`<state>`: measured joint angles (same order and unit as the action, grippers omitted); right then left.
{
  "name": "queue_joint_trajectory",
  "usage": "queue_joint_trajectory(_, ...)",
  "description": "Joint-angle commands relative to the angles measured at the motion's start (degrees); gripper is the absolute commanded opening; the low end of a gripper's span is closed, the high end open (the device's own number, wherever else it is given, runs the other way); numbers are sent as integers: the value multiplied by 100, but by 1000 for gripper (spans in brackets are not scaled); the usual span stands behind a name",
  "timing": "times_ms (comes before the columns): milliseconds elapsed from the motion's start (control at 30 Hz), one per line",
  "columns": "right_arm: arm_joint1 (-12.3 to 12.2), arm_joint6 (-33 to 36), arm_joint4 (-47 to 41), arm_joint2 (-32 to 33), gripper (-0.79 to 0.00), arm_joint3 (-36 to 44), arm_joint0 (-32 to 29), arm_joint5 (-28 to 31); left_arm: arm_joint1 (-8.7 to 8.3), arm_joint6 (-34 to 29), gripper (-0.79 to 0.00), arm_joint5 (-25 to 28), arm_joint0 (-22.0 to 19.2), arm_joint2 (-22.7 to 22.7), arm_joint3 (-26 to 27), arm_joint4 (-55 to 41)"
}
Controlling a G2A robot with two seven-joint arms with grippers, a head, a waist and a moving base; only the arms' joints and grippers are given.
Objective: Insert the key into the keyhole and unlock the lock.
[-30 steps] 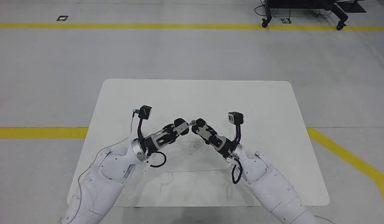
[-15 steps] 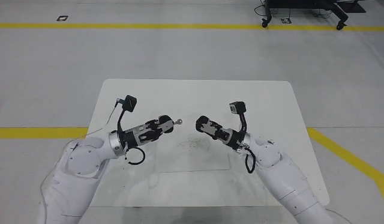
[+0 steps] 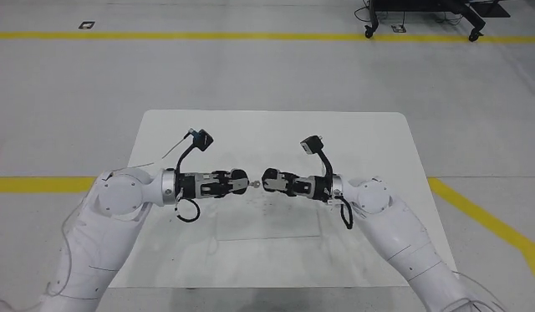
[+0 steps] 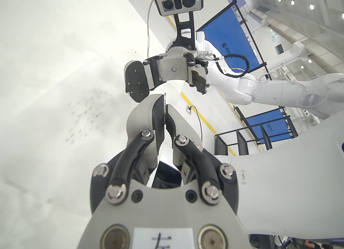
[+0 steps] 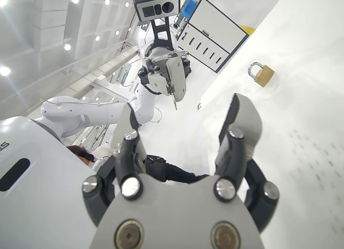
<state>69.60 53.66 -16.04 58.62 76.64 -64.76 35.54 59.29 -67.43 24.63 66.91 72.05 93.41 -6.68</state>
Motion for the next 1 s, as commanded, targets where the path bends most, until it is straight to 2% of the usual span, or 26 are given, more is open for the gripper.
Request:
queue_joint_trajectory(0,12,-4,-40,-42,-422,-62,42,28,15,9,-785,1,-110,-117,-100,2)
queue_joint_trajectory(100,24,42,-101,-91,-428,-137,99,89,34,39,-785,10,-265,-255,-224,6)
queue_joint_trajectory(267,30,98,-210,-118,-526,-201,153,191,64,104,-785,8,-466,-461,-363,31)
queue_joint_trajectory(367,23,117,-216,-107,-557,-238,170,196,77,159,-785,31,-550,-542,-431,8)
queue_joint_trajectory(467,17,125,-209,-101,-656,-274,181,196,89,202,-785,68,-606,-619,-467,-30)
queue_joint_trajectory(500,15,113,-204,-93,-785,-295,187,213,91,208,-785,83,-617,-640,-486,-31)
queue_joint_trajectory(733,27,87,-167,-152,-785,-433,251,316,90,306,-785,103,-664,-712,-588,4)
queue_joint_trajectory(767,28,102,-186,-161,-785,-445,263,334,89,363,-46,81,-665,-700,-606,-7)
queue_joint_trajectory(800,30,114,-204,-168,-785,-453,271,348,87,396,0,78,-670,-687,-611,-24)
queue_joint_trajectory(967,28,151,-255,-180,-785,-450,296,377,50,460,0,122,-693,-548,-623,48)
